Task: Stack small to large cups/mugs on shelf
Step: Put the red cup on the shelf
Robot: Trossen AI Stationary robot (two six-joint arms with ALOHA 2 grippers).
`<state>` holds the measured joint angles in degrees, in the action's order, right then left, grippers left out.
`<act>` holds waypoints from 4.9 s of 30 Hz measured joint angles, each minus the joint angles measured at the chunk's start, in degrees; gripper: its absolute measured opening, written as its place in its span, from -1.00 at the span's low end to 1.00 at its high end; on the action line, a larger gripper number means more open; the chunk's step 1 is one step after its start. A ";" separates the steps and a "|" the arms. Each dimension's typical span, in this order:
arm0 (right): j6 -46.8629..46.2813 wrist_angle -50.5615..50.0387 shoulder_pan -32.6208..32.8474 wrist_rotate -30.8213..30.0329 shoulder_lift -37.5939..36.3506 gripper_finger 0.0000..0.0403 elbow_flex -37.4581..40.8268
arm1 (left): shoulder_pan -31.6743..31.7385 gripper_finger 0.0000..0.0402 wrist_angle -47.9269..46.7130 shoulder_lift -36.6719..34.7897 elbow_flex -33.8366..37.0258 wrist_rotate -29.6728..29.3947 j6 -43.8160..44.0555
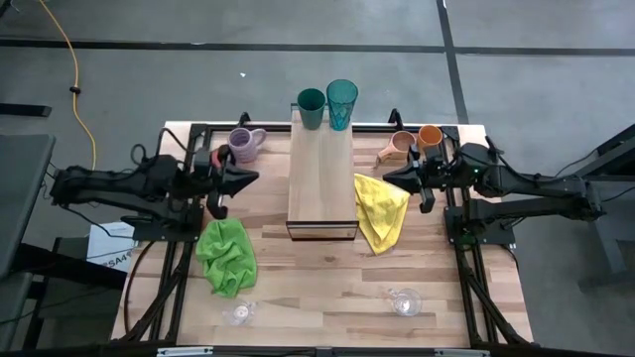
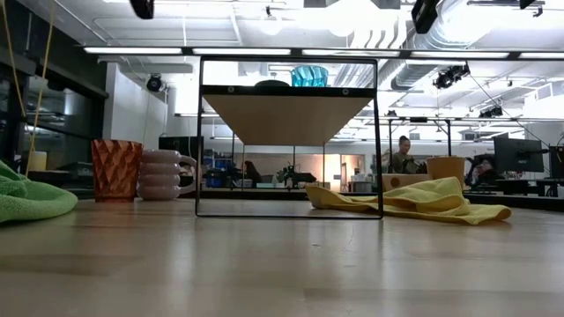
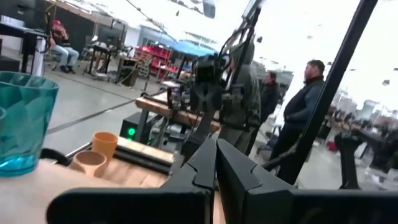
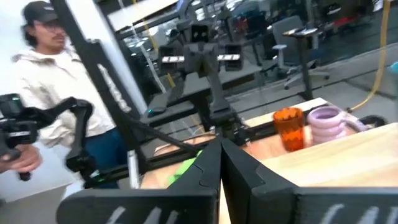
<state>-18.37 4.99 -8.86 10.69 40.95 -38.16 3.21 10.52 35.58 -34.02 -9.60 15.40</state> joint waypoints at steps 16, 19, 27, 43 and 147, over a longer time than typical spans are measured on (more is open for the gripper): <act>4.74 0.04 -0.02 -1.00 0.00 -0.94 0.01 | 0.05 -0.86 -1.43 -2.19 -0.02 -1.97 -1.83; 4.76 0.06 -0.02 -1.00 0.00 -0.89 0.01 | 0.05 -0.80 -1.64 -1.88 -0.02 -2.01 -2.27; 4.94 0.07 -0.02 -0.95 0.00 -0.74 0.01 | 0.05 -0.47 -1.62 0.06 -0.04 -2.03 -2.28; 5.81 3.10 -0.02 -4.25 -0.07 -0.36 -0.01 | 0.14 -0.05 -0.06 1.79 -0.04 -3.46 -2.28; 5.57 0.17 -0.04 -4.32 -0.02 -0.27 0.01 | 38.37 -0.96 -78.87 44.45 -21.46 0.26 14.52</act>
<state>-12.80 5.17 -8.91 6.37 40.93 -38.15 41.58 -68.35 80.02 -55.48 -9.34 29.92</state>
